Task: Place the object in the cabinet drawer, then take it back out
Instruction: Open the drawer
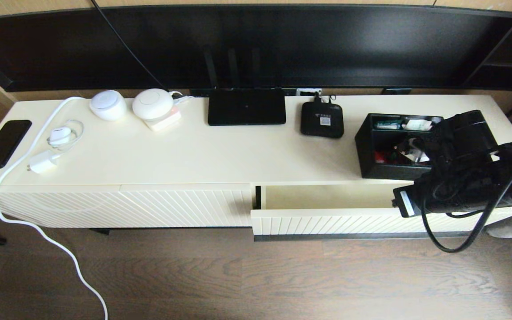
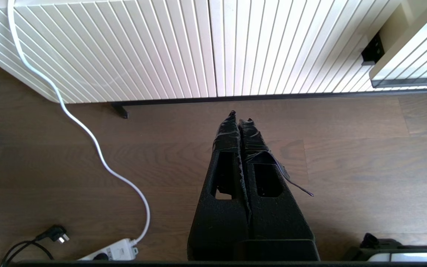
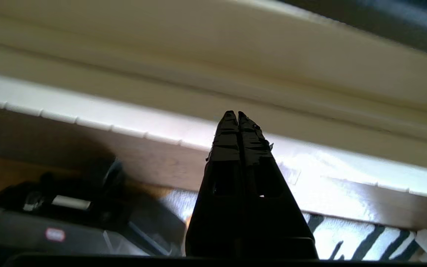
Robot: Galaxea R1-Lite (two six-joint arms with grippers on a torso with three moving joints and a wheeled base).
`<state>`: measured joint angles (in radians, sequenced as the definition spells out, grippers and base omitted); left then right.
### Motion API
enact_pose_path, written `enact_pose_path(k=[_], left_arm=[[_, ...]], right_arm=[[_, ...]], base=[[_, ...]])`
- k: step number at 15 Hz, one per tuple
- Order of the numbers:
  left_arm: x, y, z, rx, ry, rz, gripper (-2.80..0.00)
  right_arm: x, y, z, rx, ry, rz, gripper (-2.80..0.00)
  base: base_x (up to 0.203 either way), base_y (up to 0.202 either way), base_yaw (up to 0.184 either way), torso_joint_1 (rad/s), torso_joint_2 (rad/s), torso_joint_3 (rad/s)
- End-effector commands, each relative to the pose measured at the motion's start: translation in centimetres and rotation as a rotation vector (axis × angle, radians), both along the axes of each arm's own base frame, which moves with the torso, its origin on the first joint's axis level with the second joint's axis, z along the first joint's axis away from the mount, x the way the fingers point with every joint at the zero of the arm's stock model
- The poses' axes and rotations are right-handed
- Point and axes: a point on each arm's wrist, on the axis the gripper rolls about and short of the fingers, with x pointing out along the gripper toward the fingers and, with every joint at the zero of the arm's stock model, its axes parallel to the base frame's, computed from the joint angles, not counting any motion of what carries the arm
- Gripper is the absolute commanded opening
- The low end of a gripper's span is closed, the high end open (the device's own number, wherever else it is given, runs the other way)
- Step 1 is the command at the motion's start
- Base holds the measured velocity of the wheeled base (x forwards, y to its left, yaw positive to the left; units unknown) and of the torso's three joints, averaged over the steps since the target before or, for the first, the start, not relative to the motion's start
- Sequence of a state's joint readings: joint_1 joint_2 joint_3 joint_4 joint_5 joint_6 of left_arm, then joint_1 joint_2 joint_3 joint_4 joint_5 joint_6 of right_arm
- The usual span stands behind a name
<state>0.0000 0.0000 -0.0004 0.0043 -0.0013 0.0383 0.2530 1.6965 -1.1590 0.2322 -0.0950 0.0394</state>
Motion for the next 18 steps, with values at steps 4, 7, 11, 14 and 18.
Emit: enact_pose_path(k=[4,7,11,14,18], left_arm=[[0.0,0.0,0.0,0.000,0.001,0.000,-2.80],[0.0,0.0,0.0,0.000,0.002,0.000,-2.80],[0.0,0.0,0.0,0.000,0.002,0.000,-2.80],[0.0,0.0,0.0,0.000,0.002,0.000,-2.80],[0.0,0.0,0.0,0.000,0.002,0.000,-2.80]], right_arm=[[2.5,0.6,-1.9,0.002,-0.032,-0.008,-2.80],[3.0,0.6,-2.1,0.004,-0.040,-0.010,-2.80],[3.4,0.8,-3.6,-0.008,0.009,-0.010,-2.80],[2.2,0.4,-4.0,-0.026,0.047,-0.016,-2.80],[0.3,0.0,-4.7,-0.077,0.117,-0.048,-2.80]], base=[[0.000,0.000,0.000,0.000,0.00,0.000],[0.000,0.000,0.000,0.000,0.00,0.000],[0.000,0.000,0.000,0.000,0.00,0.000],[0.000,0.000,0.000,0.000,0.00,0.000],[0.000,0.000,0.000,0.000,0.00,0.000]])
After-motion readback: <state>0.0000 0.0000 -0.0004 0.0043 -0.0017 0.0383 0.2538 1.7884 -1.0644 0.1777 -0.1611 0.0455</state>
